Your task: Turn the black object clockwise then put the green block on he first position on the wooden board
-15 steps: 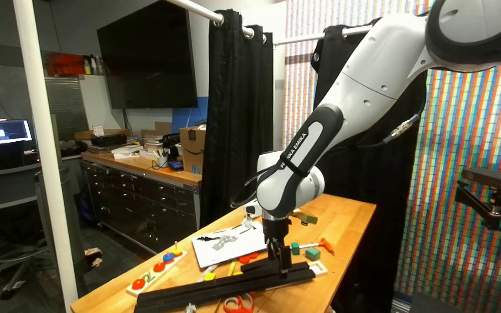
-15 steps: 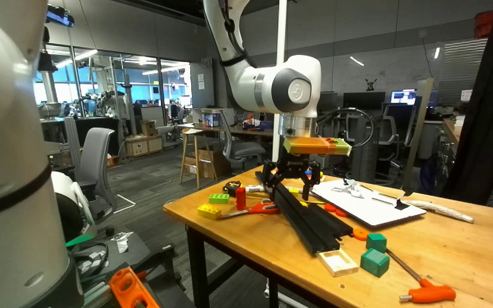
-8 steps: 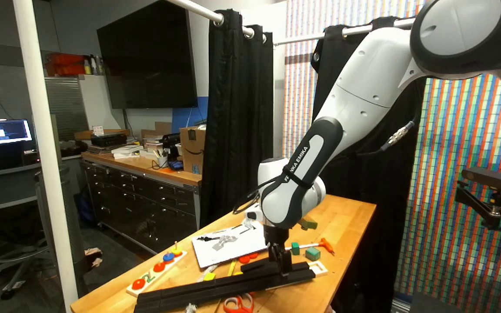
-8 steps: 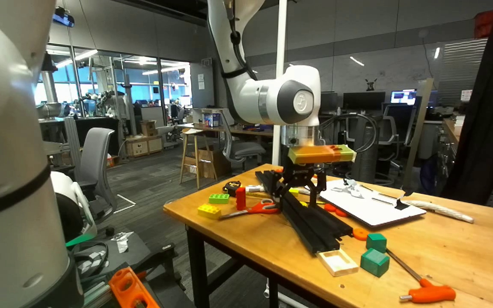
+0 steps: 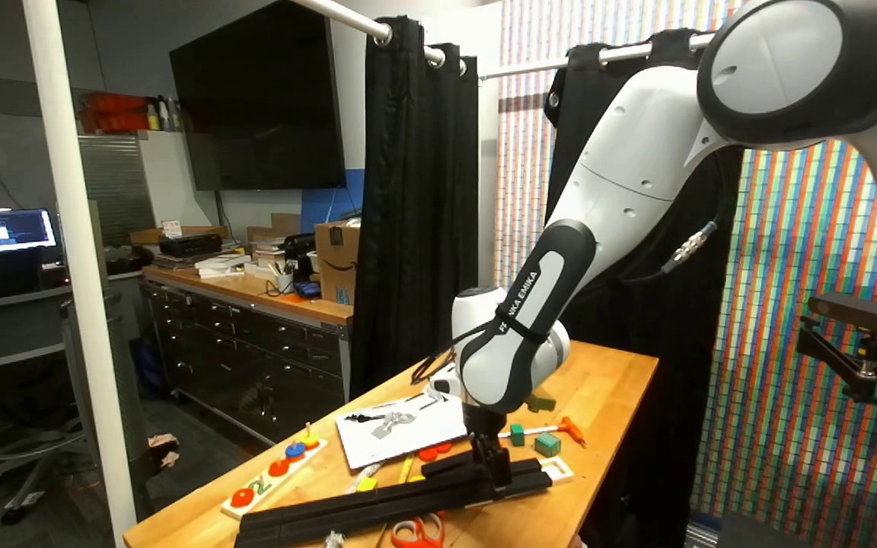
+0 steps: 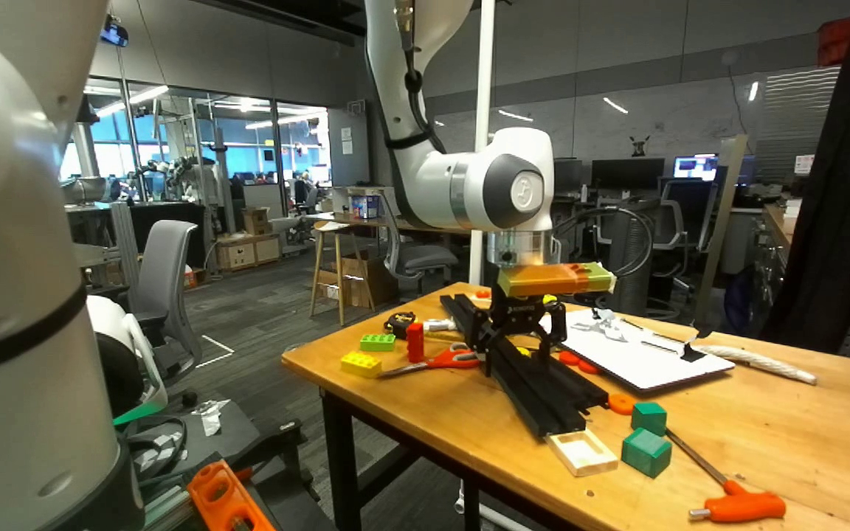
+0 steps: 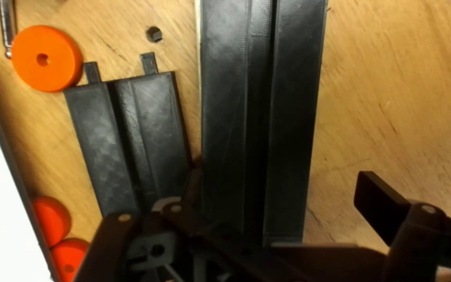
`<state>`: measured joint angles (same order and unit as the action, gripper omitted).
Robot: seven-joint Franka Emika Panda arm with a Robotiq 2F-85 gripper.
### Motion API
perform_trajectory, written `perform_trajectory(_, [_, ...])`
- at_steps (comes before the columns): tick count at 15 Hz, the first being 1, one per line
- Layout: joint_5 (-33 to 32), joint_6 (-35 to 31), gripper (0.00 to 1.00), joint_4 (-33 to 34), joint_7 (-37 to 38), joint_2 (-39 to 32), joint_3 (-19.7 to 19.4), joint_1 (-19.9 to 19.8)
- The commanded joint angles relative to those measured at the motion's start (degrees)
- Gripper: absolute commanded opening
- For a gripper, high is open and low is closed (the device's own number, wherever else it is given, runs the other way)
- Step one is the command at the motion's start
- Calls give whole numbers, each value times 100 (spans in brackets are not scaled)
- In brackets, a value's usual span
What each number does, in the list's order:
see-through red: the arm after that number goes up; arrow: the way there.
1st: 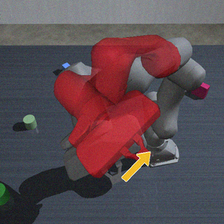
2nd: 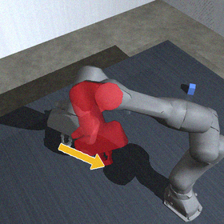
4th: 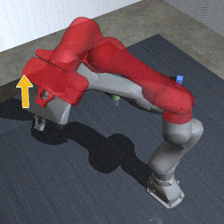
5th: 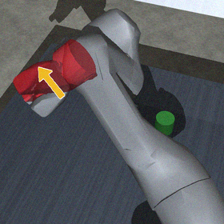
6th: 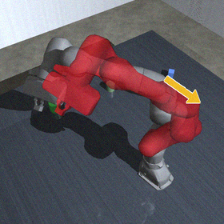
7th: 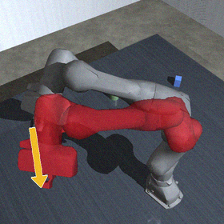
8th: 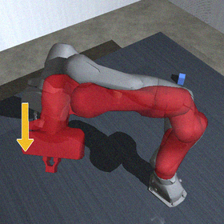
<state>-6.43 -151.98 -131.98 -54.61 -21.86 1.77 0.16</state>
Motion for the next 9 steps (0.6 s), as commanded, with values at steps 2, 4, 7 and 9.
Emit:
perform_trajectory(2, [-222,-138,100,262,193,-248,63,-135])
perform_trajectory(4, [-219,-112,100,347,176,-327,72,-169])
perform_trajectory(7, [-221,-106,100,422,173,-407,77,-206])
perform_trajectory(9, [-223,-96,100,463,174,-449,82,-222])
